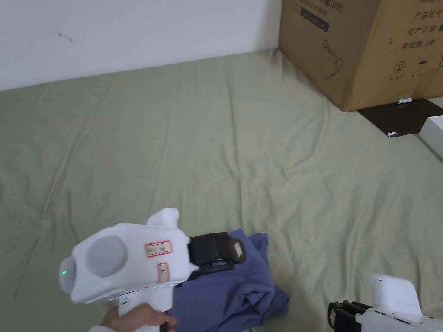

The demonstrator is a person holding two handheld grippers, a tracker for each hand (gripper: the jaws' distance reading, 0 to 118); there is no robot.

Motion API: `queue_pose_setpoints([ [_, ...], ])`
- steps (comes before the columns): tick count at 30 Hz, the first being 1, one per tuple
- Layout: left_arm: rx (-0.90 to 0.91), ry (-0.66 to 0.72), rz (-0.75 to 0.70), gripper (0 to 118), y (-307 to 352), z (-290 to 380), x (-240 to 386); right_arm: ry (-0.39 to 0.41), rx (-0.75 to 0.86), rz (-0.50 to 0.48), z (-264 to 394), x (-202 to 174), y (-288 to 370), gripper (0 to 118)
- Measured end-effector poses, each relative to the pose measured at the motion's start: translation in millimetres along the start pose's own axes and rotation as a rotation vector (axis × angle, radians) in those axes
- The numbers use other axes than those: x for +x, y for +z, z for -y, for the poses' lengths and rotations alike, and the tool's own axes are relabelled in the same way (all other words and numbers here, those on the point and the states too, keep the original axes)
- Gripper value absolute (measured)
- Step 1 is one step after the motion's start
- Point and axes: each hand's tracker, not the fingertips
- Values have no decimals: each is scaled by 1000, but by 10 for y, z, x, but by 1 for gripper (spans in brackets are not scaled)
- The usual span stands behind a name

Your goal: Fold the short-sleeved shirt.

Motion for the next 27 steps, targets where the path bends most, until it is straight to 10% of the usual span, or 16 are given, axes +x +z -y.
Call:
queue_pose_setpoints([
  [1, 28, 13, -11, 90, 98, 6, -82, -6, -1, -3, 3, 2, -11, 2],
  [4, 49, 27, -134, 12, 230, 46, -300, -8, -8, -19, 23, -24, -39, 2],
  [5, 46, 39, -176, 7, 214, 82, -370, -2, -10, -20, 32, -40, -51, 2],
  [27, -276, -180, -52, 6, -1294, 558, 591, -23, -32, 10, 86, 129, -16, 2],
])
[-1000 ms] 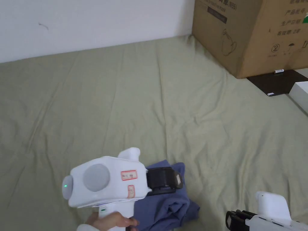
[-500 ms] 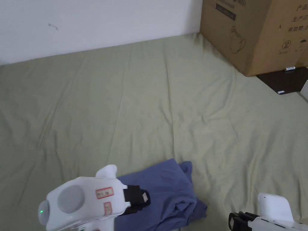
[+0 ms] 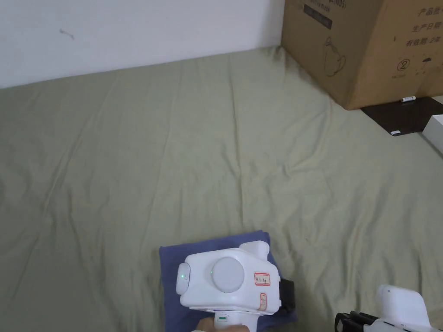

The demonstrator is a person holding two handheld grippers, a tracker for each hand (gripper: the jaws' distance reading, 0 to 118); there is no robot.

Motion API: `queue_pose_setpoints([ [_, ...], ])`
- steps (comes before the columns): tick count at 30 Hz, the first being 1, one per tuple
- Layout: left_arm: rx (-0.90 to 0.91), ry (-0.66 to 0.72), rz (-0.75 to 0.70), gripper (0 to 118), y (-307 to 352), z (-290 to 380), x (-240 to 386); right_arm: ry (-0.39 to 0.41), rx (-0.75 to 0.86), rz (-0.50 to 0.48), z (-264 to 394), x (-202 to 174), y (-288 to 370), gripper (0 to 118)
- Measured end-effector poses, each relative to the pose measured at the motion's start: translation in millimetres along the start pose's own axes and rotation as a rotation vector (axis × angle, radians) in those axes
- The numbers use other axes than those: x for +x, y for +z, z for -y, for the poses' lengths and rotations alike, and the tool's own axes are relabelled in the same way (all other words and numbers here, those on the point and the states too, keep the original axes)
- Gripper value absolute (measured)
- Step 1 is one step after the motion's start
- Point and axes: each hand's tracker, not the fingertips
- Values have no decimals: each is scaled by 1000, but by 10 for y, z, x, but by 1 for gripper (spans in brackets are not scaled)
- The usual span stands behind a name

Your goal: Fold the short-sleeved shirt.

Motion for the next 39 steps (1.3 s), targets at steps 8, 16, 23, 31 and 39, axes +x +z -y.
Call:
queue_pose_setpoints([
  [8, 138, 146, 136, 7, 811, 242, -473, 107, 15, -40, -188, -302, -8, 2],
  [16, 270, 371, 56, 87, 1649, 710, -1500, 357, -15, -98, -483, -1052, -513, 2],
  [23, 271, 521, 221, 89, 1413, 718, -1977, 418, -134, -16, -392, -1172, -1206, 2],
  [31, 259, 625, 515, 88, 652, 323, -2143, 345, -131, -53, -442, -1102, -1138, 2],
  [39, 170, 518, 384, 26, 628, 188, -2095, 351, -119, -23, -454, -1225, -999, 2],
])
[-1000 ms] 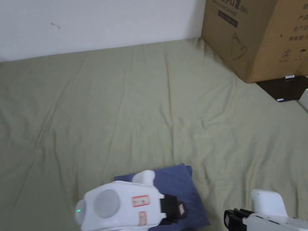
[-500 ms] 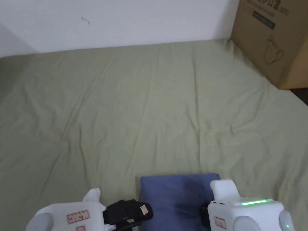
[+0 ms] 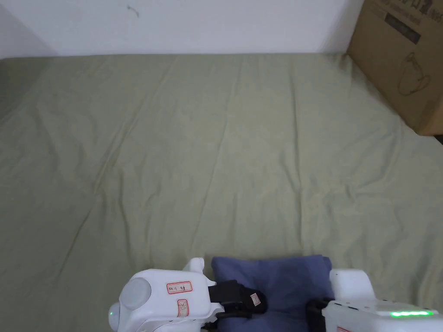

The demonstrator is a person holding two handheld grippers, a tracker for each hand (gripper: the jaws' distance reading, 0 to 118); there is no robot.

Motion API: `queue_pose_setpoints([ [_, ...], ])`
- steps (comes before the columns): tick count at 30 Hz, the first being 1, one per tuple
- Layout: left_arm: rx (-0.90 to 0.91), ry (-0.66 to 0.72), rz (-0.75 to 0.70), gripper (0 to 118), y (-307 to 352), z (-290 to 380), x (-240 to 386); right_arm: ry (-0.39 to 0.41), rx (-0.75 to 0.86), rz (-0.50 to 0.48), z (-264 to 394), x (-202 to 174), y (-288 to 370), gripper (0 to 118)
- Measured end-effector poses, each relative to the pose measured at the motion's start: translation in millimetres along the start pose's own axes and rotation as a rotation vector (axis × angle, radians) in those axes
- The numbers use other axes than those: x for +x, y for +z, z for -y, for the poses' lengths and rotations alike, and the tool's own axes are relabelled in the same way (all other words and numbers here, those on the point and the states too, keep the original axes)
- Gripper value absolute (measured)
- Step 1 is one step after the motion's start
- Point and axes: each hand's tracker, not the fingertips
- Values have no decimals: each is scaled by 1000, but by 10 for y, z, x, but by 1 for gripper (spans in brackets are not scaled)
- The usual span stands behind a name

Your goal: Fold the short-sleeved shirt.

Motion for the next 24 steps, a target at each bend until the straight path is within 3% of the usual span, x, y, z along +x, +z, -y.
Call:
queue_pose_setpoints([
  [2, -5, -101, -81, 26, 221, -38, 29, -28, 33, -19, -25, -84, 136, 2],
  [7, 98, -189, -337, 26, 1370, -292, -133, 11, 118, -13, -82, -349, 374, 2],
  [11, 186, -352, -773, 26, 2465, -560, -277, 53, 98, -14, -37, -555, 323, 2],
  [15, 212, -366, -1188, 26, 3226, -826, -513, 60, 49, -17, 67, -680, 219, 2],
  [17, 207, -324, -1285, 26, 3519, -971, -735, 59, 31, -14, 111, -721, 176, 2],
  [20, 216, -286, -1254, 27, 3741, -1022, -963, 71, 7, -7, 128, -771, 139, 2],
  [21, 233, -293, -1219, 30, 3764, -1006, -993, 77, 6, -4, 129, -782, 147, 3],
  [22, 237, -294, -1234, 42, 3751, -996, -1006, 80, 5, 1, 121, -791, 149, 2],
  [24, 301, -284, -1312, 75, 3787, -939, -975, 80, 5, 3, 106, -790, 161, 2],
])
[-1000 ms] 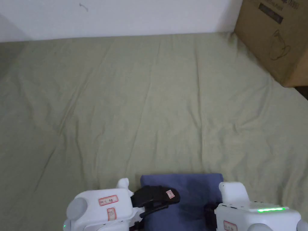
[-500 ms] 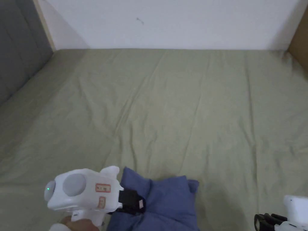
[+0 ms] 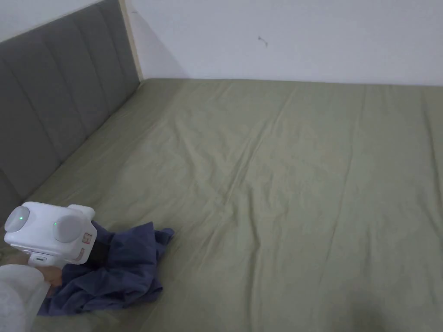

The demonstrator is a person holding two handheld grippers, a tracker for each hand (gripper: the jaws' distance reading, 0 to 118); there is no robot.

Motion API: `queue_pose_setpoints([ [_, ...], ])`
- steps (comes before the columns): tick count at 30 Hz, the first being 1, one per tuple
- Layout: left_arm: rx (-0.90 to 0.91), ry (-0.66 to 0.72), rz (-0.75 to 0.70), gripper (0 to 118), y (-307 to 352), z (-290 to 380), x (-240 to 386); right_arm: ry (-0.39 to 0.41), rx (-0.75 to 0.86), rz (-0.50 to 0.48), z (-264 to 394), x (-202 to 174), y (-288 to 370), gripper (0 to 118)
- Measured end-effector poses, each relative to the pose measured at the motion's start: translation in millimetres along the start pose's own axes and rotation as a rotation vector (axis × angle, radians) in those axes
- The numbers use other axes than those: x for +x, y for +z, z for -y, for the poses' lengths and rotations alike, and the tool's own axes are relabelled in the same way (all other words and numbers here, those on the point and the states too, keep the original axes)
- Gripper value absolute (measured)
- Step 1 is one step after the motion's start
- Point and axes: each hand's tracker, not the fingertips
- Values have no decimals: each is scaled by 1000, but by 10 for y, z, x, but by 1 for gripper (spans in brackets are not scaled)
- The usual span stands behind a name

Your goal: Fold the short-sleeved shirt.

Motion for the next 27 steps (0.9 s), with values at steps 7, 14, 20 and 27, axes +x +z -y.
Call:
queue_pose_setpoints([
  [7, 137, 376, 216, 87, 552, 237, -199, 0, 17, -18, -1, 4, 86, 2],
  [14, 357, 477, 580, 1, 1412, 781, 309, -4, 70, -54, 65, 45, 326, 2],
  [20, 405, 350, 533, 1, 1828, 1065, 982, -38, 118, -66, 183, 200, 539, 2],
  [27, 632, 213, 378, 0, 2443, 1637, 1996, -40, 225, -50, 302, 260, 851, 2],
])
